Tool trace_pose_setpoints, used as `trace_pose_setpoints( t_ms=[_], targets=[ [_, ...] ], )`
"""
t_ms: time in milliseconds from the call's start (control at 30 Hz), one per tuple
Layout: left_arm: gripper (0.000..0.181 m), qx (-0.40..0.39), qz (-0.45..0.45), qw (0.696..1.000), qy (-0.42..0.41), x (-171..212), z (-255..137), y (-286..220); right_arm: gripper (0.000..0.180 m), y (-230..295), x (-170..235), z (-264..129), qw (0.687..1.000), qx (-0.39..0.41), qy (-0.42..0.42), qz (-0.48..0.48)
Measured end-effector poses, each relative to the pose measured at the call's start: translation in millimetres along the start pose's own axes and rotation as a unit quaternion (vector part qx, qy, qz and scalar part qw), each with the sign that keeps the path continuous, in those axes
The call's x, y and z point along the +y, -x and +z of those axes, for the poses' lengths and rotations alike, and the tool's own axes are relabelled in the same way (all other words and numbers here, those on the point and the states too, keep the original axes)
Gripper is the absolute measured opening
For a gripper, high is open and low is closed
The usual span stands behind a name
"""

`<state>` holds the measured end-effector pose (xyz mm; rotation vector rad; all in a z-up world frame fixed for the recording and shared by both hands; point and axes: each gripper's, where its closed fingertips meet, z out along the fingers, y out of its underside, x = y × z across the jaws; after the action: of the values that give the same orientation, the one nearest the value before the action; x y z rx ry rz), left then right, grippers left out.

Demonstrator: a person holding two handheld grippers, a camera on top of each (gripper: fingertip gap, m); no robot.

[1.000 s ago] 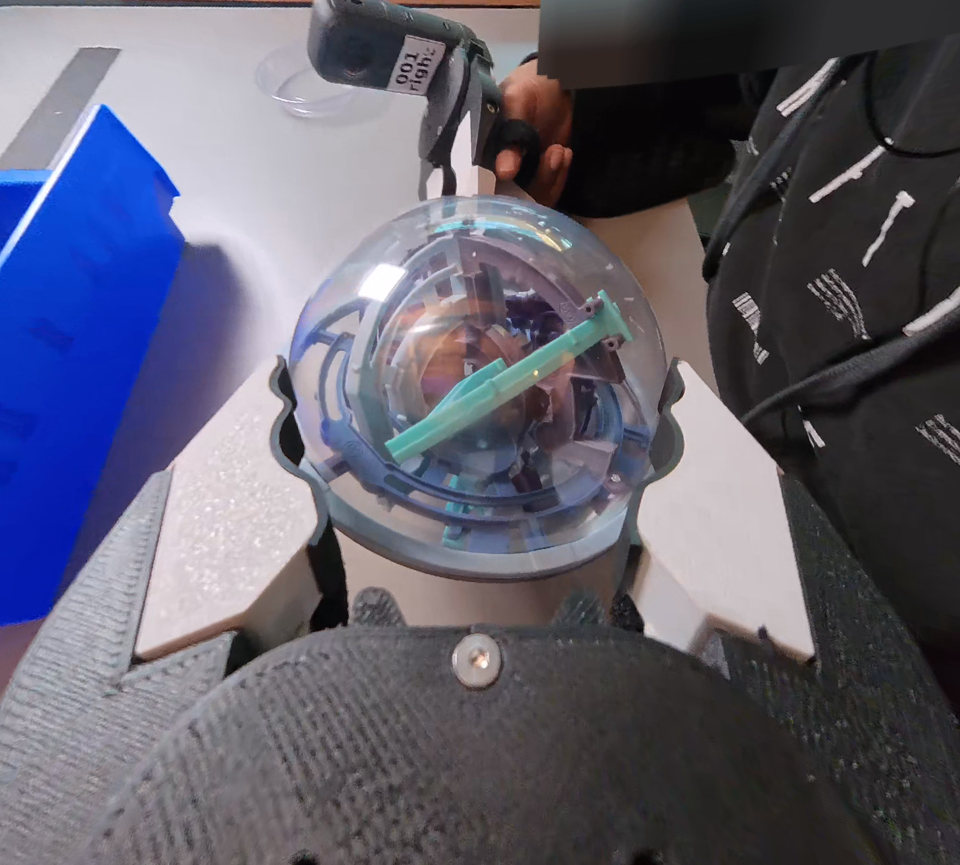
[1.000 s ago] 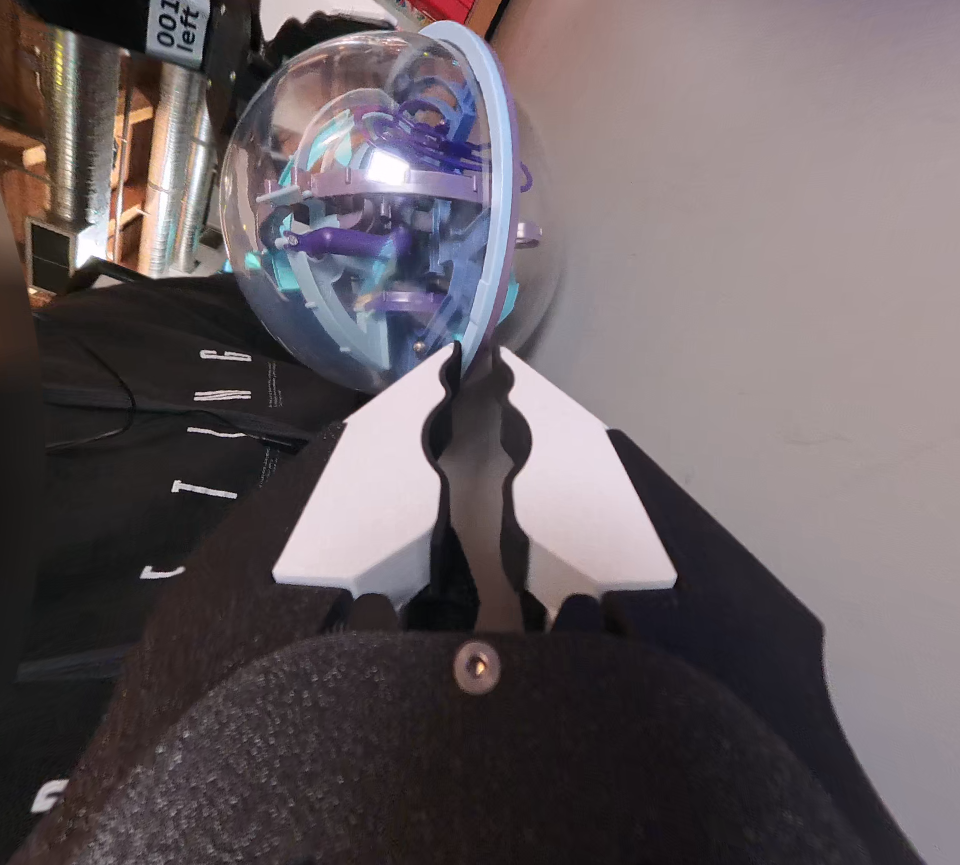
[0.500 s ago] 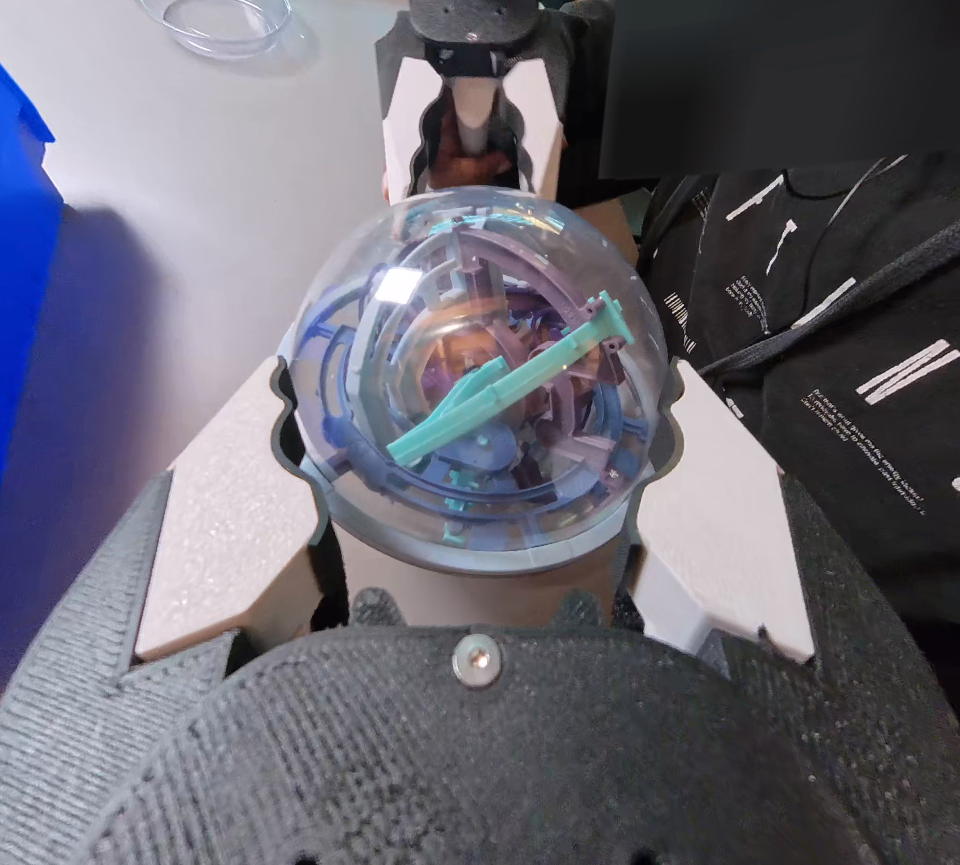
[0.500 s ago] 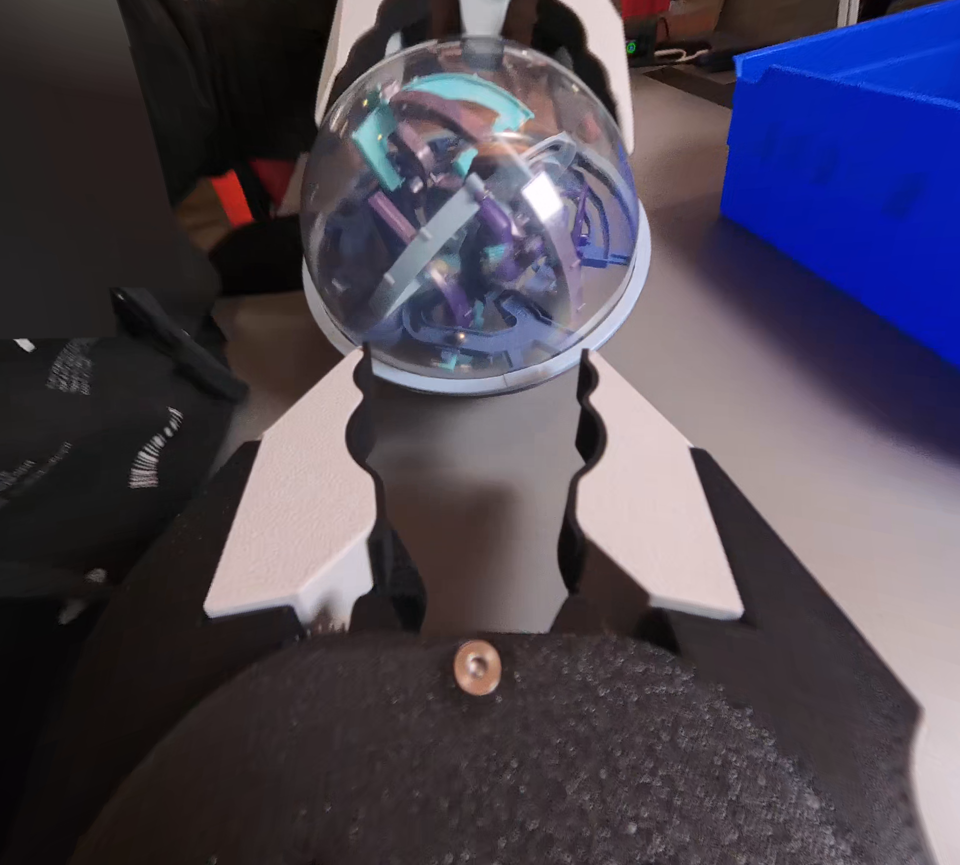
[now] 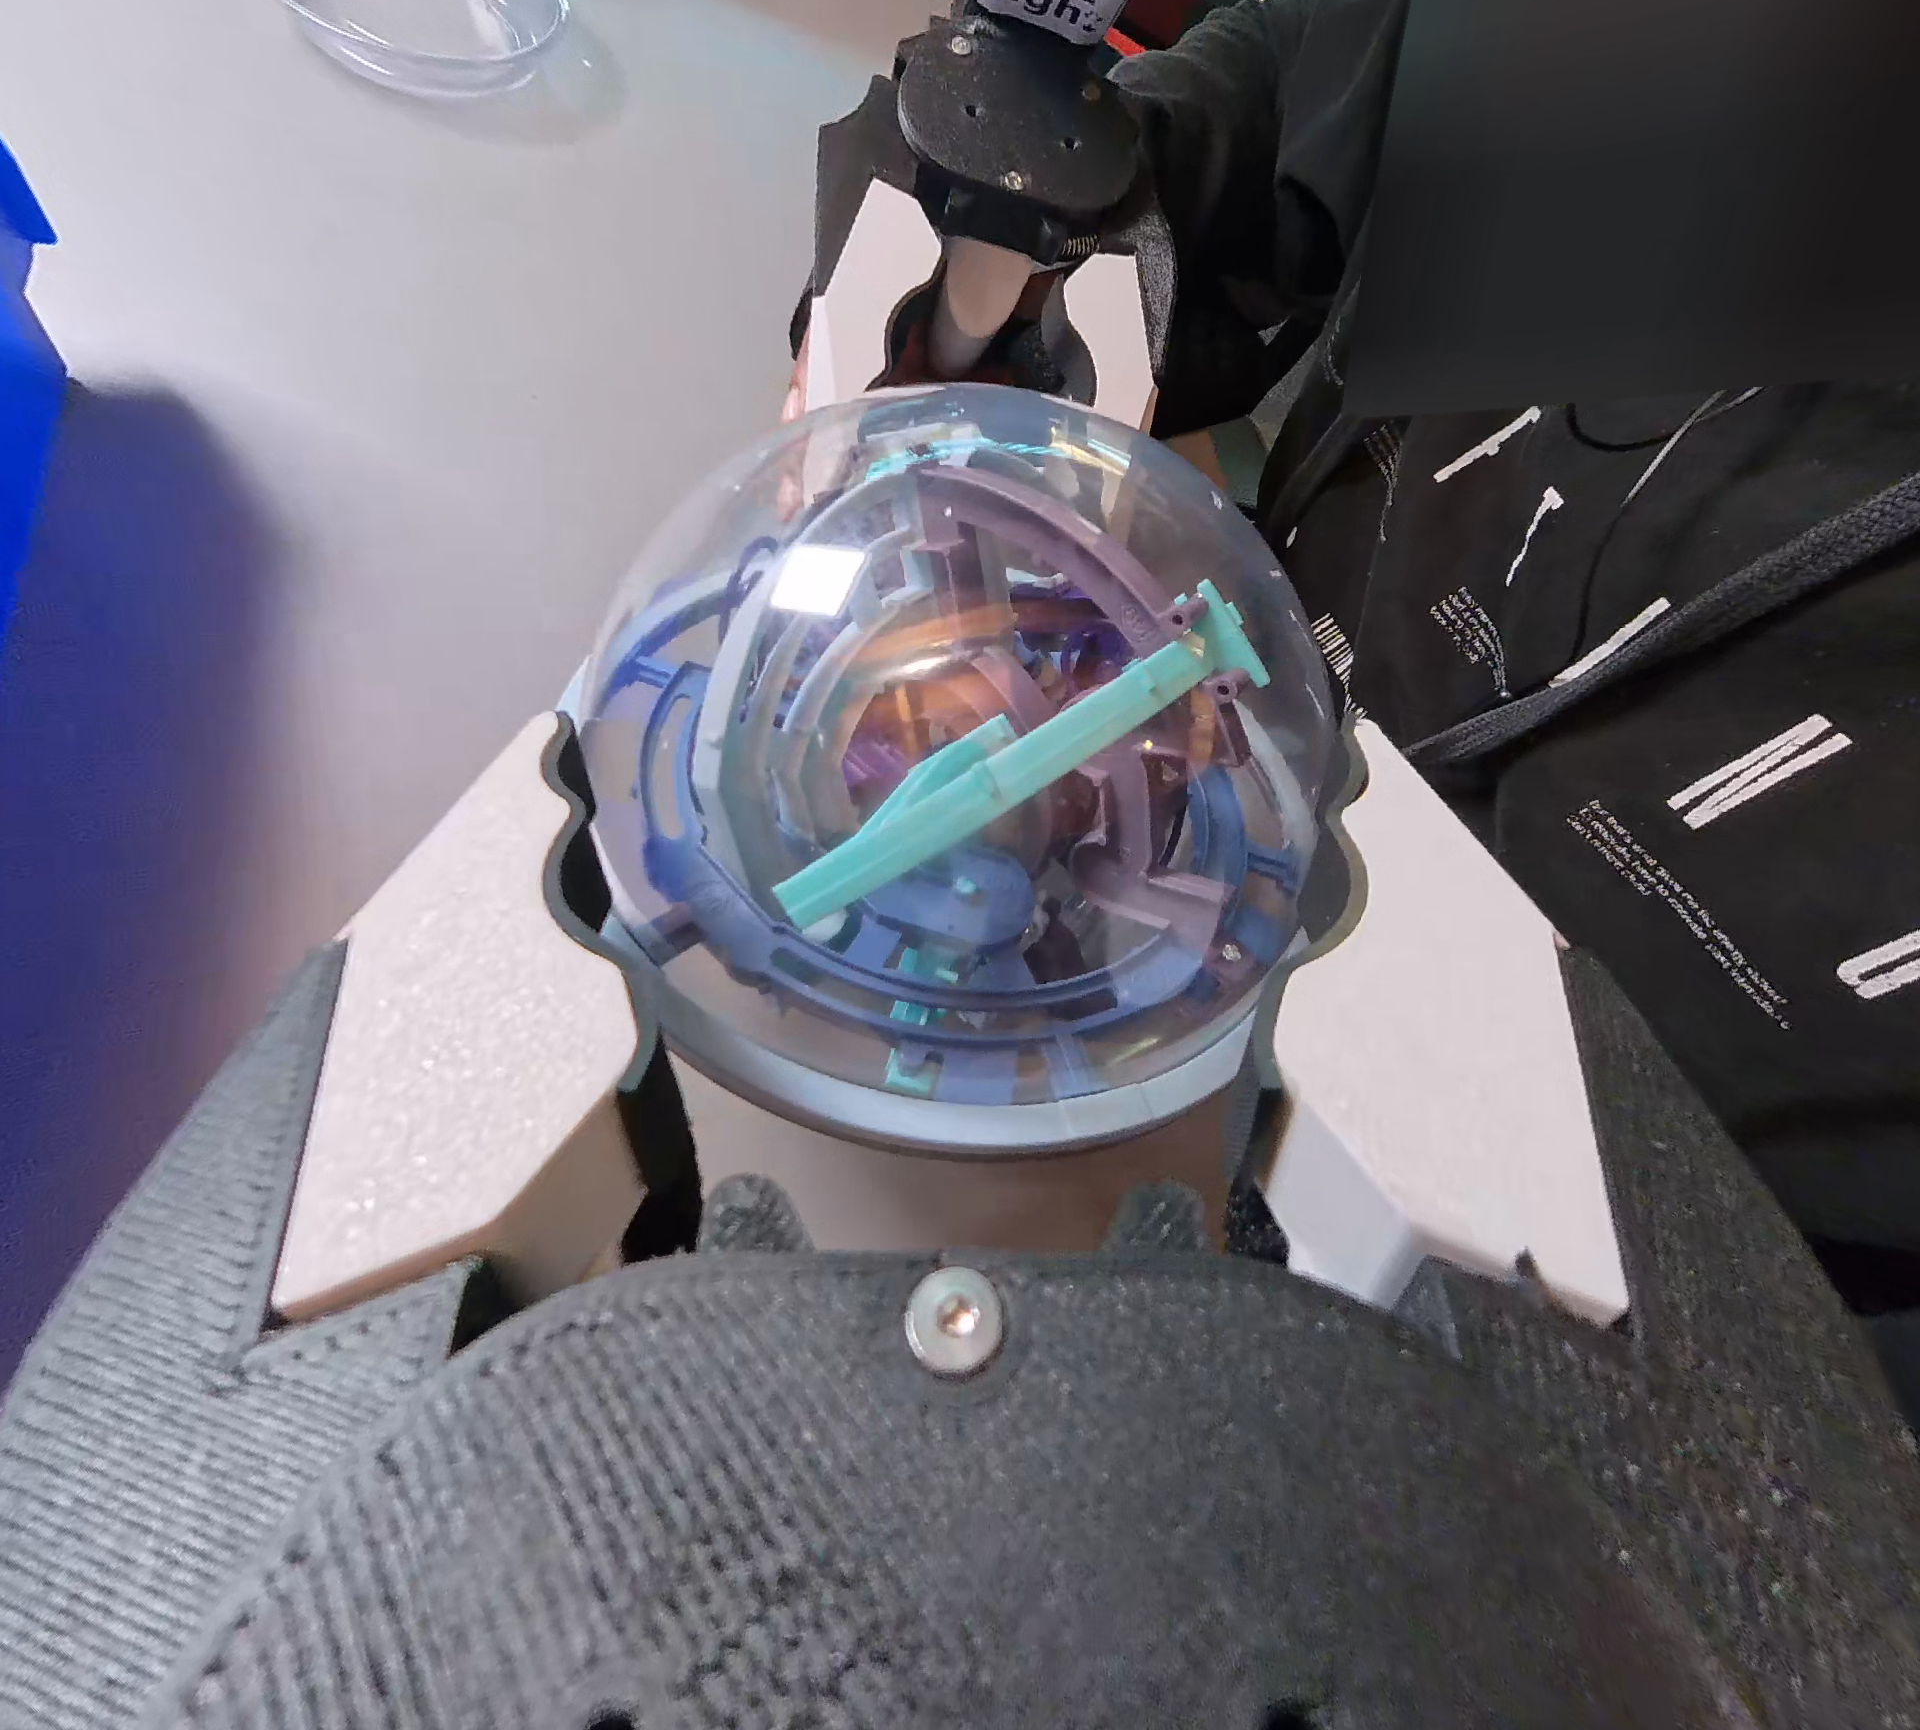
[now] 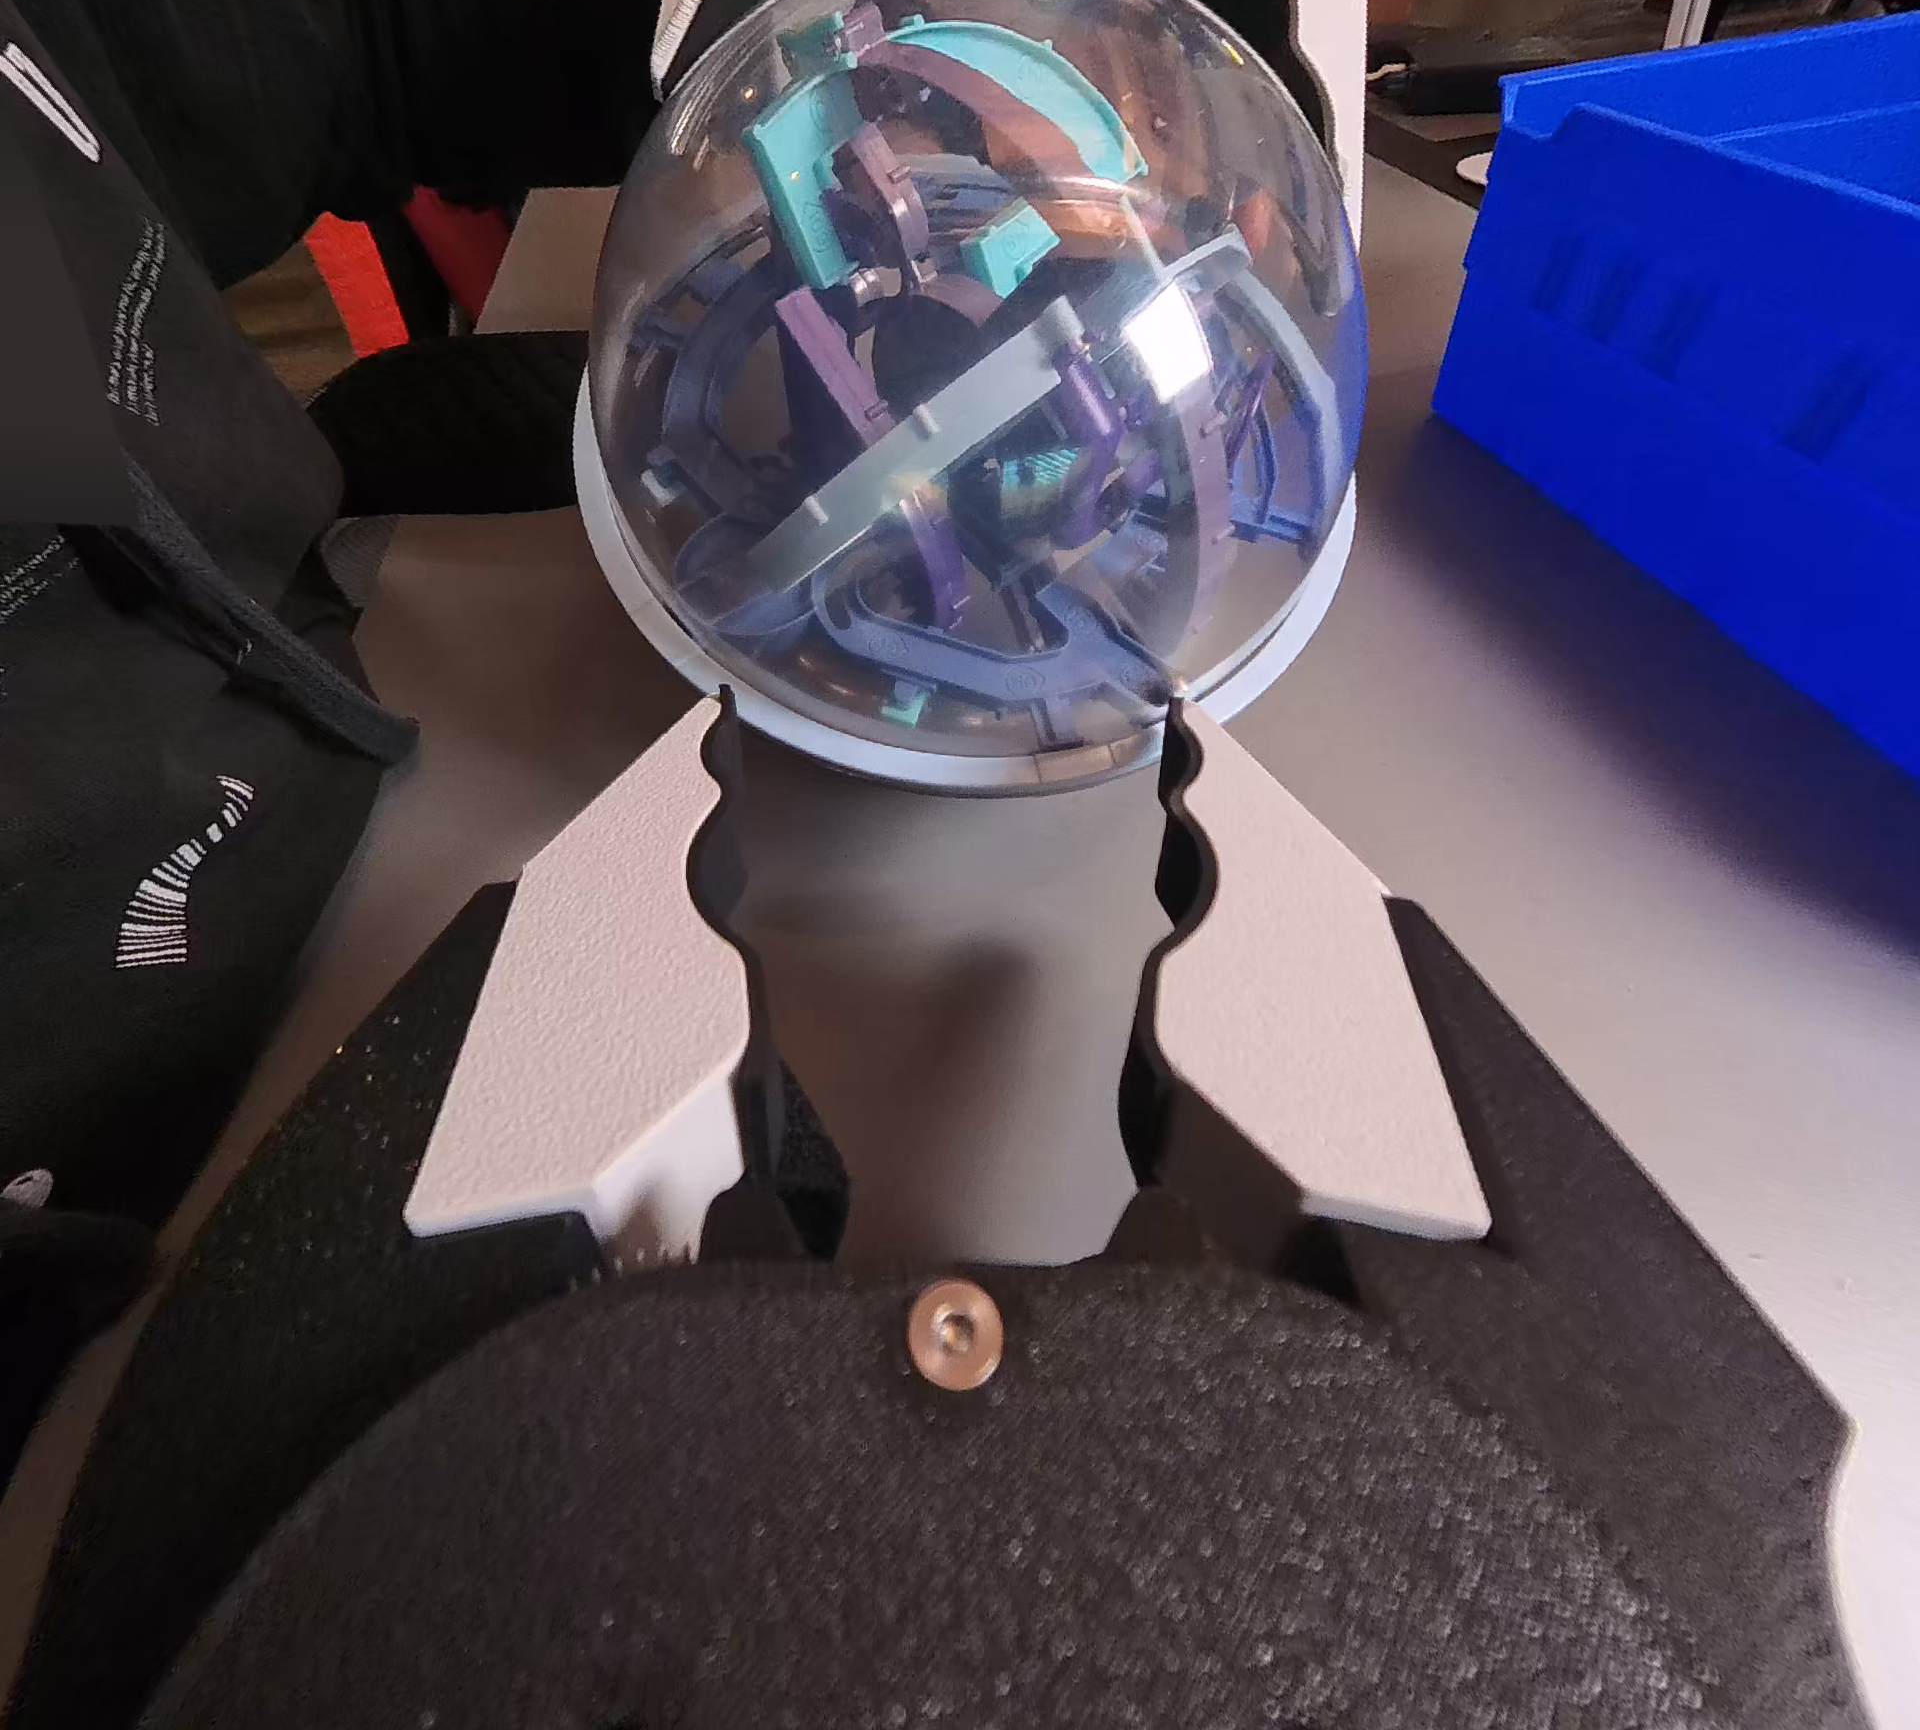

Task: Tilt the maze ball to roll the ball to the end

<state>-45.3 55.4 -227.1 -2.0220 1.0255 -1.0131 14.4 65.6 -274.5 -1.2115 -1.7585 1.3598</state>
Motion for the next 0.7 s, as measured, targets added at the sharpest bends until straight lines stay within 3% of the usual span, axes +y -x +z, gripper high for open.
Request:
trace_pose_setpoints(
  t_ms=[467, 700],
  targets=[
    [0.135, 0.04, 0.062, 0.997, 0.006, 3, 0, -12, 0.064, -2, -2, -5, 0.999, -0.019, -0.011, 0.032],
    [0.135, 0.05, 0.077, 0.996, 0.005, 5, -2, -14, 0.046, -18, -5, -16, 0.988, -0.049, -0.032, 0.145]
  ],
)
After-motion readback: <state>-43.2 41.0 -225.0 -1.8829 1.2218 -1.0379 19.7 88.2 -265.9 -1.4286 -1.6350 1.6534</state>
